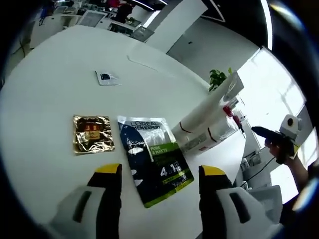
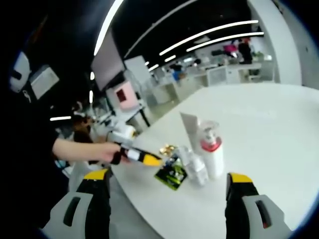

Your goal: Arrange the skincare products in the storage area until every visible bottle or jar stands upright without overlapping.

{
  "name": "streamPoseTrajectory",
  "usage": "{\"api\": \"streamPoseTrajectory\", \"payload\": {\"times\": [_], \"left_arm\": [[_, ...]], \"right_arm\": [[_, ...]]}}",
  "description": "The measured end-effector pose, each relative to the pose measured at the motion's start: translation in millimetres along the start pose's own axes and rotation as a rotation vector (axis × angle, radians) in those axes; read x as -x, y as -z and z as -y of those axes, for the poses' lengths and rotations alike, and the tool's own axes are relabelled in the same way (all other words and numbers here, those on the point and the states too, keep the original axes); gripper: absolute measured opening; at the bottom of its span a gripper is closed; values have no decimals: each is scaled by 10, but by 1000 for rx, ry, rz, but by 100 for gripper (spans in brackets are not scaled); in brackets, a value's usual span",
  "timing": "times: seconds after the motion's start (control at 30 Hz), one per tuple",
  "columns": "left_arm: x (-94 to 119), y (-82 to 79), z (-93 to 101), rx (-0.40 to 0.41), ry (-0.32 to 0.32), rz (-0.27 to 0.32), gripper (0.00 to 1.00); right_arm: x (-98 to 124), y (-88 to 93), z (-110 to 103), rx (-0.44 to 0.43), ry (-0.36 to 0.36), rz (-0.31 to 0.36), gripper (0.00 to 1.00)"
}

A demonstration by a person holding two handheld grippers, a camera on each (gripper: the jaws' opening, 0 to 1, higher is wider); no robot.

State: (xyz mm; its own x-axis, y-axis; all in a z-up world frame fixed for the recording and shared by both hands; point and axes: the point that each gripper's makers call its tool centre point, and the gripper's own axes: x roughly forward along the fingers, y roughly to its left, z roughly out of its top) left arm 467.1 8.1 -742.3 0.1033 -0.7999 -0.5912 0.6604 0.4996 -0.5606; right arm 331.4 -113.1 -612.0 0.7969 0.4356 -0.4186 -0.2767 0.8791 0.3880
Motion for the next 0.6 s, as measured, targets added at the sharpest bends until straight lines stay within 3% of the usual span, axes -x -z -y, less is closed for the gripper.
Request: {"api": "streamPoseTrajectory", "payload": {"times": [0.1,0.3,0.4,0.6], "left_arm": [[72,-18,35,-24,1,1,64],[262,-19,110,-164,-24,-20,70],[359,-28,188,-178,10,-8,75],[567,-53,176,-184,-8,22,86]], "right_arm": [[1,-3,-14,7,0,1,99],[28,5,-34,10,7,7,99],[41,15,-42,13,14,7,99],[89,-7,-58,11,23,28,99]]}}
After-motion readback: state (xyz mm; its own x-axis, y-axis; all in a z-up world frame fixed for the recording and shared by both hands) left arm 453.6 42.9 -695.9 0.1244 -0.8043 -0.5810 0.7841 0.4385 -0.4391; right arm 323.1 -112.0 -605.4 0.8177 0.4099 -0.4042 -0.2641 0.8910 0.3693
